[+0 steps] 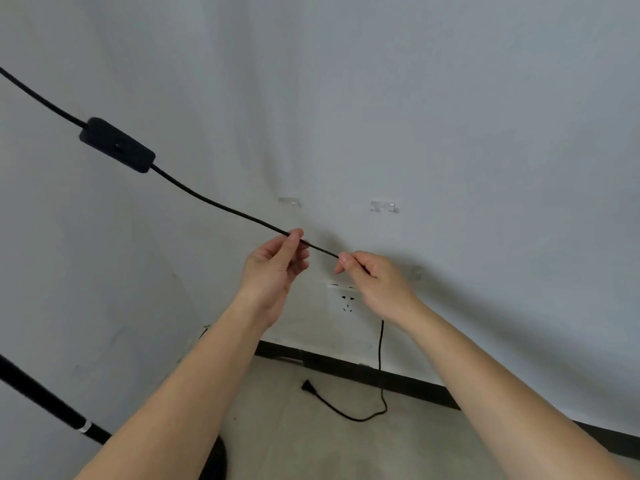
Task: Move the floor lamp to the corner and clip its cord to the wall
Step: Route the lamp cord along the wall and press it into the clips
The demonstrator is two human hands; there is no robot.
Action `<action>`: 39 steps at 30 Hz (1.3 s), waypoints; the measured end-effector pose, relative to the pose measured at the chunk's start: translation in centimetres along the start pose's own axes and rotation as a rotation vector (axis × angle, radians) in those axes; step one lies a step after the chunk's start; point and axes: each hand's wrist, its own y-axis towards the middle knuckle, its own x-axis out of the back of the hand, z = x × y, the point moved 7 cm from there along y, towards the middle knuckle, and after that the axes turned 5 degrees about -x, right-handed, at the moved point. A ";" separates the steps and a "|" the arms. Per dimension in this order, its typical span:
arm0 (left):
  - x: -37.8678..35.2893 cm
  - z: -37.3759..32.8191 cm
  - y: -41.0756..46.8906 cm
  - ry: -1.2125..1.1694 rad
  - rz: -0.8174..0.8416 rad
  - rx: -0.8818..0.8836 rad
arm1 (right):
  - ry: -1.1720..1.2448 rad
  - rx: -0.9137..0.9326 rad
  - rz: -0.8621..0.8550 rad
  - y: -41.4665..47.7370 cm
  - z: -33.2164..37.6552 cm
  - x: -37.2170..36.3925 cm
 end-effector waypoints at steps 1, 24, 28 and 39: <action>0.0 0.7 0.1 0.005 0.014 0.001 | 0.018 0.001 -0.010 0.3 -0.4 -0.4; 2.7 -1.0 4.3 -0.277 -0.171 -0.015 | -0.031 0.021 -0.023 1.2 2.3 0.0; 4.9 -1.1 4.7 -0.334 -0.321 -0.009 | -0.026 -0.030 -0.011 1.4 1.2 -0.2; 3.8 -2.0 6.6 -0.352 -0.179 0.010 | -0.076 0.020 0.007 3.5 3.0 -0.3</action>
